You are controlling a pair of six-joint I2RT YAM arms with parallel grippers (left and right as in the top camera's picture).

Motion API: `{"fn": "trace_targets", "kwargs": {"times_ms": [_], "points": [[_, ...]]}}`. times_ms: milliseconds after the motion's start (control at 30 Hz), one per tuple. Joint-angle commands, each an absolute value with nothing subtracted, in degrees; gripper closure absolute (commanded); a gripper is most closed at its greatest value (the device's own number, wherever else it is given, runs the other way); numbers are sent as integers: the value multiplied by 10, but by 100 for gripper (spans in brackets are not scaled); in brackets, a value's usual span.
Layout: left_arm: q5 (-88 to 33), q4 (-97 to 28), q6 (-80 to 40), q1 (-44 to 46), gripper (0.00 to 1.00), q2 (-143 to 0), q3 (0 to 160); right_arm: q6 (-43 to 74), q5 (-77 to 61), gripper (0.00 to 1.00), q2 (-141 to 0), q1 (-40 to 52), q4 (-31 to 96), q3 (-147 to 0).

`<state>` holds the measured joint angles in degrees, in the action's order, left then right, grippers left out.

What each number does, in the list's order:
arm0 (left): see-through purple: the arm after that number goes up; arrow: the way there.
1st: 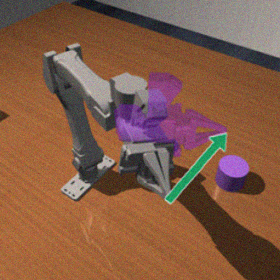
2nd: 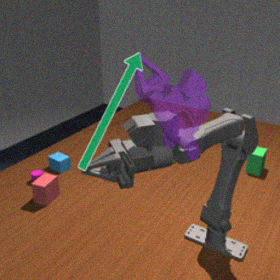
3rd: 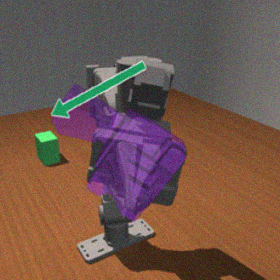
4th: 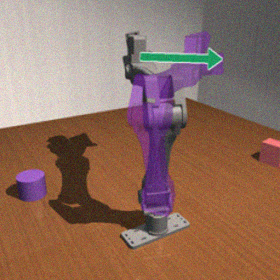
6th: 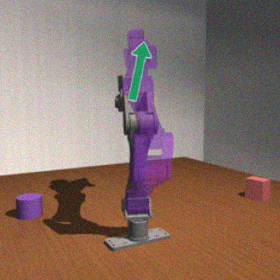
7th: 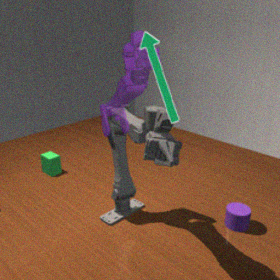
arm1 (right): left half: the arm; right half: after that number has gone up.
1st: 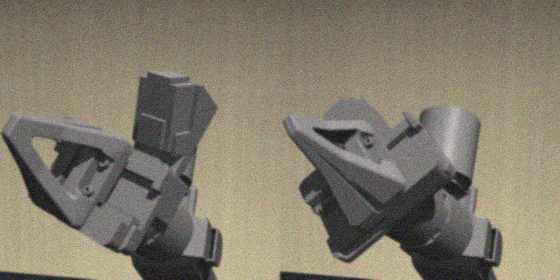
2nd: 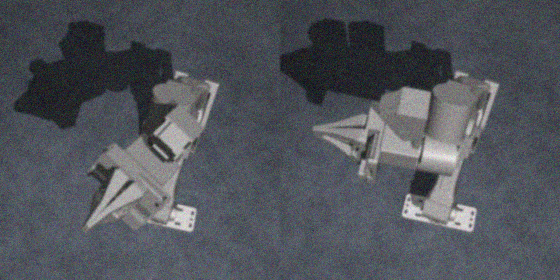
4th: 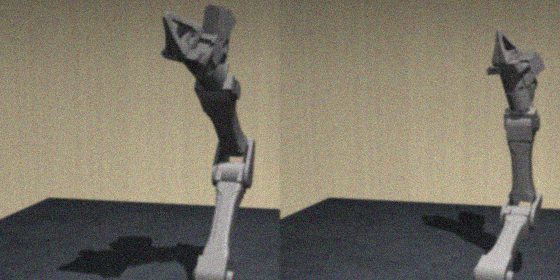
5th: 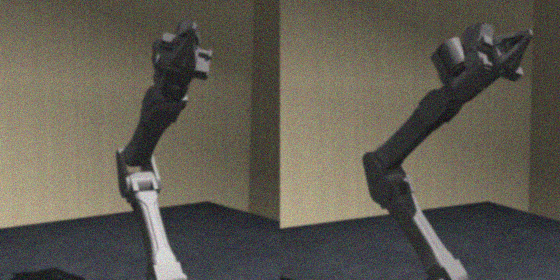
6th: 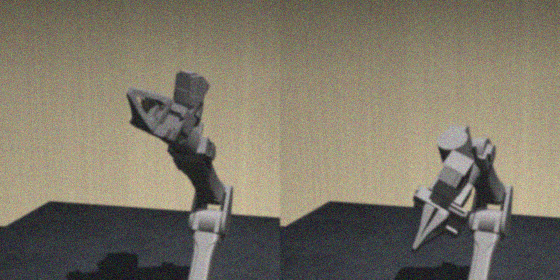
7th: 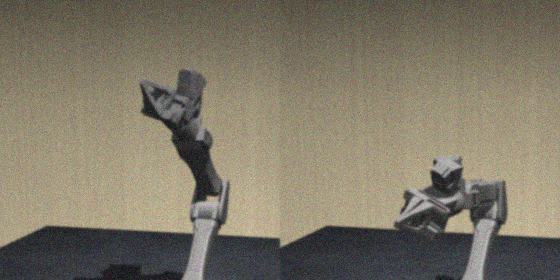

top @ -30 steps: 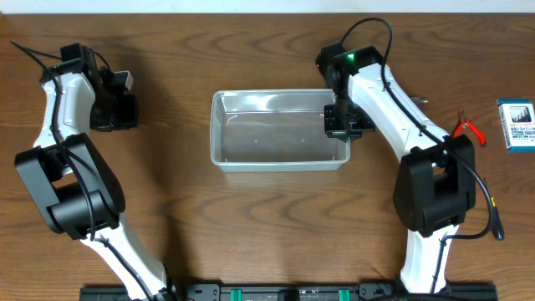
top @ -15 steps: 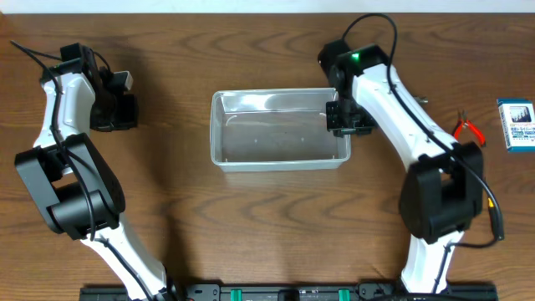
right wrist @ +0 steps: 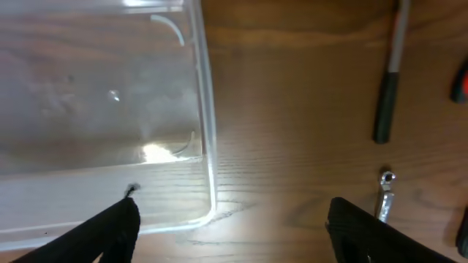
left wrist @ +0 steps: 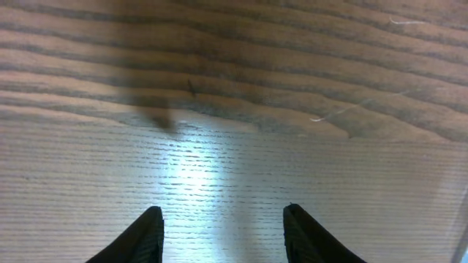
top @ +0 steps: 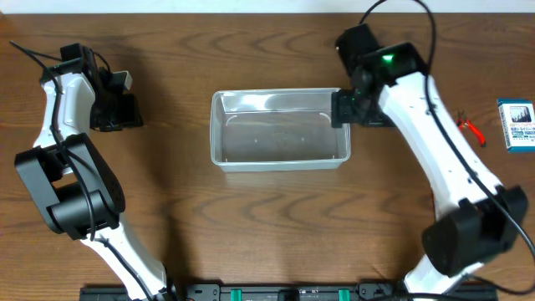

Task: Pack container
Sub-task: 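Move the right gripper right toward the claw hammer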

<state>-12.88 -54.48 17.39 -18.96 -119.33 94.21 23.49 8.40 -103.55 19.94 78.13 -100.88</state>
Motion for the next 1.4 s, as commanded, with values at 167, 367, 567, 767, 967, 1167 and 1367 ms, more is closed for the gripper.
{"fn": "trace_targets", "kwargs": {"times_ms": [167, 367, 567, 767, 967, 1167, 1367], "points": [[-124, -545, 173, -189, 35, -1196, 940, 244, 136, 1, -931, 115, 796, -1031], [-124, -529, 173, -189, 4, -1196, 940, 244, 137, 1, -903, 27, 831, -1031], [-124, -492, 173, -189, 2, -1196, 940, 229, 138, 1, -904, -31, 843, -1030], [-124, -457, 173, -189, 2, -1196, 940, 200, 138, 1, -904, -53, 820, -1030], [-124, -455, 173, -189, 2, -1196, 940, 171, 125, 1, -904, -53, 810, -1030], [-124, -455, 173, -189, 2, -1196, 940, 152, 74, 1, -906, -52, 791, -1030], [-124, -455, 173, -189, 2, -1196, 940, 31, 70, 1, -930, -52, 770, -1024]]}}
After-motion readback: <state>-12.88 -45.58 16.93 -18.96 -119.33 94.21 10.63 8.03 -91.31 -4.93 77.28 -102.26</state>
